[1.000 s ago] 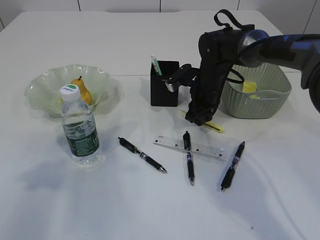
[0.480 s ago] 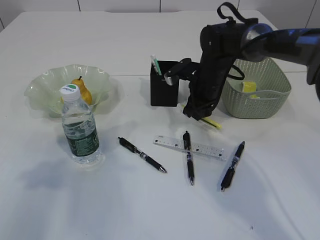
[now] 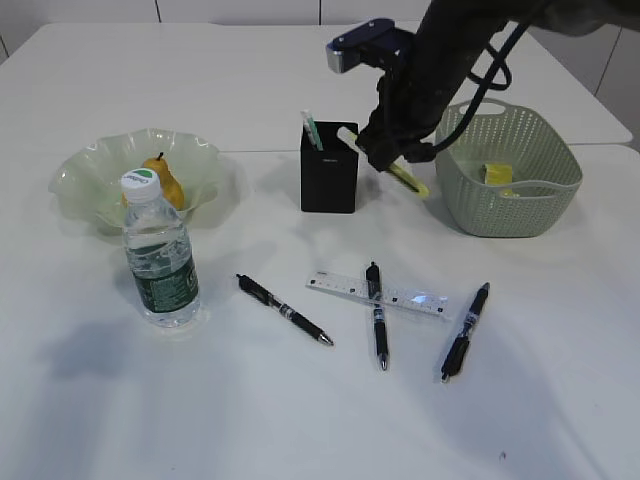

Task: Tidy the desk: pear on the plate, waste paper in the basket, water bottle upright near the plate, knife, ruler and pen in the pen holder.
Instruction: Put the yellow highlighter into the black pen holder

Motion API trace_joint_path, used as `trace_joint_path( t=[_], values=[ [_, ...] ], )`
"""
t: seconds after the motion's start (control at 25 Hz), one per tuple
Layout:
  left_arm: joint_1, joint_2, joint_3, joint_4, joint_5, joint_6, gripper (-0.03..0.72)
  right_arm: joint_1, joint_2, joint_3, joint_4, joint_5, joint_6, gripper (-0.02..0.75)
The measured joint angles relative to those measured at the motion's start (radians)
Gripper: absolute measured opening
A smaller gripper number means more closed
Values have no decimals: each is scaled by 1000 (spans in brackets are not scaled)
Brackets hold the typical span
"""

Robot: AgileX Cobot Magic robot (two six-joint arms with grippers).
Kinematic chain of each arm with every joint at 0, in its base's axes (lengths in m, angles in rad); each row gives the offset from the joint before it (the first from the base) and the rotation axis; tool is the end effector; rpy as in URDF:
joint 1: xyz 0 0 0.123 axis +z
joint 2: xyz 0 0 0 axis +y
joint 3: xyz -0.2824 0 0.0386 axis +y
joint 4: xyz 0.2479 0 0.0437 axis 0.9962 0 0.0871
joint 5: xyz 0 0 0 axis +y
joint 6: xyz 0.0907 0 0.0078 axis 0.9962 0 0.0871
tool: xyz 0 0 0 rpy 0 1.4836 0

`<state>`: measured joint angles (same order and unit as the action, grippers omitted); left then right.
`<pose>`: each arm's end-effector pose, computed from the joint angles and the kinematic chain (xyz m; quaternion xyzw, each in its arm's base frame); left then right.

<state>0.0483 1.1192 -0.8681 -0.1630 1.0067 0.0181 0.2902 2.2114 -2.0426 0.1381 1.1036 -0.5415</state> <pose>0.1984 -0.0029 0.2918 -0.0437 0.9762 -0.0695 0.2005 0.4621 0.1497 0.2441 -0.3784 0.9032 0.0419 0.1980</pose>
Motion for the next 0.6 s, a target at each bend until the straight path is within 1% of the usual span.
trace_joint_path(
  t=[0.24, 0.4, 0.6],
  values=[
    [0, 0, 0, 0, 0, 0, 456, 0, -83, 0, 52, -102, 0, 45],
    [0, 0, 0, 0, 0, 0, 456, 0, -85, 0, 129, -190, 0, 45],
    [0, 0, 0, 0, 0, 0, 456, 0, -59, 0, 193, -393, 0, 45]
  ],
)
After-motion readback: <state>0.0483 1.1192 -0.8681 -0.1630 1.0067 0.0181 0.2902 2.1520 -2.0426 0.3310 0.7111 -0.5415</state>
